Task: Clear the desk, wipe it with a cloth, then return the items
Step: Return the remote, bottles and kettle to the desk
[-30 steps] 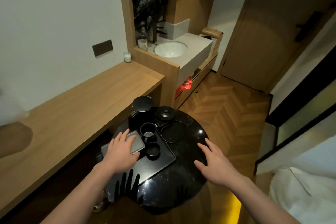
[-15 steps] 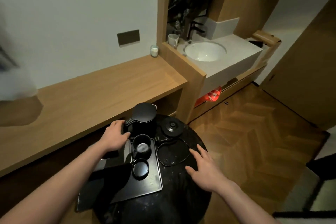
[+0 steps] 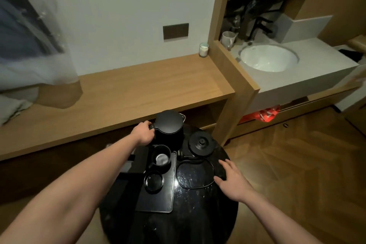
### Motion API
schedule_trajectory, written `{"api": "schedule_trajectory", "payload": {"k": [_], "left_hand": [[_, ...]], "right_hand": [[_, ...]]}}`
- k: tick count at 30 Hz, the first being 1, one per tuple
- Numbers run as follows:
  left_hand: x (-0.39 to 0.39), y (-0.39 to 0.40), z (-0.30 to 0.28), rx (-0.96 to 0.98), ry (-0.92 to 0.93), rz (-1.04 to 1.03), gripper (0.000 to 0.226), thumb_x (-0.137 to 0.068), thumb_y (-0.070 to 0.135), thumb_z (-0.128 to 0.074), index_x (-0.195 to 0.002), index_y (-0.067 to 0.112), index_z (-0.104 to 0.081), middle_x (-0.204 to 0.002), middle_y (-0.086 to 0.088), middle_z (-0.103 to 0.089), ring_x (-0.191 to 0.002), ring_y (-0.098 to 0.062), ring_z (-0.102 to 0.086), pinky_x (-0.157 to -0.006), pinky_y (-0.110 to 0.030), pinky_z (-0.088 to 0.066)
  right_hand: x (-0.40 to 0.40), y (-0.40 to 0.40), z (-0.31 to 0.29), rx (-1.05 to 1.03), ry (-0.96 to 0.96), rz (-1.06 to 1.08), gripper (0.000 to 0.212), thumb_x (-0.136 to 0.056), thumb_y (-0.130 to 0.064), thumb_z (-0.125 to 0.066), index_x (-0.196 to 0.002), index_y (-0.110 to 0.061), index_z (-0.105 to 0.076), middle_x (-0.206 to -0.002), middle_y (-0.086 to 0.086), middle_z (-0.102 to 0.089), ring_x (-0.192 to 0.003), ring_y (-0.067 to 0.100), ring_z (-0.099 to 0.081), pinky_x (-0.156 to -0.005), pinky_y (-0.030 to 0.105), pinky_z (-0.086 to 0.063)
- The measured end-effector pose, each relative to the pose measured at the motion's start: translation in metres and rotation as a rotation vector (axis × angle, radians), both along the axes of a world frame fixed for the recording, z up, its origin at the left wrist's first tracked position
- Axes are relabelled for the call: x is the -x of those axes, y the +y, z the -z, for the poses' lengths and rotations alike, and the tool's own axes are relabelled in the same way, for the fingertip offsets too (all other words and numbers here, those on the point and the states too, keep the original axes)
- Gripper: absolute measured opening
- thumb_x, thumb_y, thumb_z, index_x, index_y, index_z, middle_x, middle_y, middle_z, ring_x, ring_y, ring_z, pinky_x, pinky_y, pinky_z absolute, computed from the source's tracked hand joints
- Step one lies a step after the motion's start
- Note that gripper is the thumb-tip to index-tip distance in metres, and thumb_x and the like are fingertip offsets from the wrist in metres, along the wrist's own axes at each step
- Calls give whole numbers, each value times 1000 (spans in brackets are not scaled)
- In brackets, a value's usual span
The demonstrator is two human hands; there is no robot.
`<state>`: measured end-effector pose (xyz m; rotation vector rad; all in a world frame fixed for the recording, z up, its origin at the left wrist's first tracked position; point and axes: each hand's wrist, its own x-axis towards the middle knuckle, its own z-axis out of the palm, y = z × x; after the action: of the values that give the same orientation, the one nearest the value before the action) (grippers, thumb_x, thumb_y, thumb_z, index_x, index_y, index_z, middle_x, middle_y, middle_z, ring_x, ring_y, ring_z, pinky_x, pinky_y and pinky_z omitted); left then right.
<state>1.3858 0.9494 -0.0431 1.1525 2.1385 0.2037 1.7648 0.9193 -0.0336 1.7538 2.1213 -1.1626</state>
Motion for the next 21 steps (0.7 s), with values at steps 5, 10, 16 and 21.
{"api": "schedule_trajectory", "payload": {"k": [5, 10, 16, 21], "left_hand": [[1, 9, 8, 14, -10, 50, 56, -109, 35, -44, -155, 6, -34, -154, -18, -47, -139, -35, -46, -109, -37, -40], [8, 8, 13, -8, -40, 35, 54, -107, 37, -50, -150, 6, -39, -144, -18, -54, -130, -34, -53, -104, -39, -44], [-2, 3, 13, -89, -41, 11, 42, -105, 35, -55, -138, 10, -50, -125, -10, -63, -108, -25, -60, -90, -34, -47], [-19, 7, 9, -162, -64, -62, 30, -104, 36, -56, -126, 16, -55, -110, -5, -67, -96, -20, -64, -85, -38, -53]], "right_hand": [[-14, -5, 17, 17, 18, 54, 73, -100, -46, -58, -162, -28, -24, -171, -4, -13, -156, 20, -20, -125, 35, -21], [-31, 2, 26, 30, 22, 78, 71, -99, -43, -59, -161, -26, -28, -166, -4, -22, -152, 20, -28, -124, 36, -26], [-32, 37, 35, 73, 43, 21, 66, -100, -39, -60, -158, -24, -33, -162, -4, -27, -147, 18, -35, -122, 33, -29], [-28, 70, 48, 96, 36, -51, 63, -99, -38, -61, -155, -25, -36, -157, -3, -34, -144, 18, -40, -120, 32, -32]]}}
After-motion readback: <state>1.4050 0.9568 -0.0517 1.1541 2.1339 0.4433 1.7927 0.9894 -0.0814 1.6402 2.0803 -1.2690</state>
